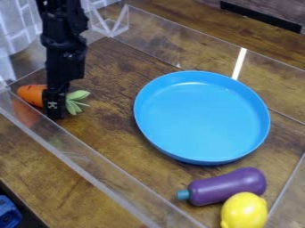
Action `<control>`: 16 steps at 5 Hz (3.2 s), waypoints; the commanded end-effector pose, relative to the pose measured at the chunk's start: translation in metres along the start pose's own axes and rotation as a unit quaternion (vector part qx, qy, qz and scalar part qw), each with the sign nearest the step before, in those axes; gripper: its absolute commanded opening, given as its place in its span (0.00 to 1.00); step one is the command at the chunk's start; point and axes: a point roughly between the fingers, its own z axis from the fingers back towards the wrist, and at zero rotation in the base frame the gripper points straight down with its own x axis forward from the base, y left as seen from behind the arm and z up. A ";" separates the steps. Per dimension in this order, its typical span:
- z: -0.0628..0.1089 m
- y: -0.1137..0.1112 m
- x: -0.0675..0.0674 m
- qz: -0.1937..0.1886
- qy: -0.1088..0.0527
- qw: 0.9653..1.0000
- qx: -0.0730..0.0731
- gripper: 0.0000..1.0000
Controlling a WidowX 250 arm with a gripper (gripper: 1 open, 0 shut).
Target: Put the carrot on the blue tray
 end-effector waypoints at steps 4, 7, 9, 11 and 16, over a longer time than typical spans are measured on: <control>0.005 0.011 -0.012 0.014 -0.026 0.999 0.010 0.00; 0.022 0.009 -0.004 0.017 -0.030 0.999 0.013 0.00; 0.032 0.009 0.001 0.017 -0.032 0.999 0.015 0.00; 0.051 0.006 0.011 0.017 -0.032 0.999 0.018 0.00; 0.125 -0.028 0.068 -0.041 -0.035 0.997 0.050 0.00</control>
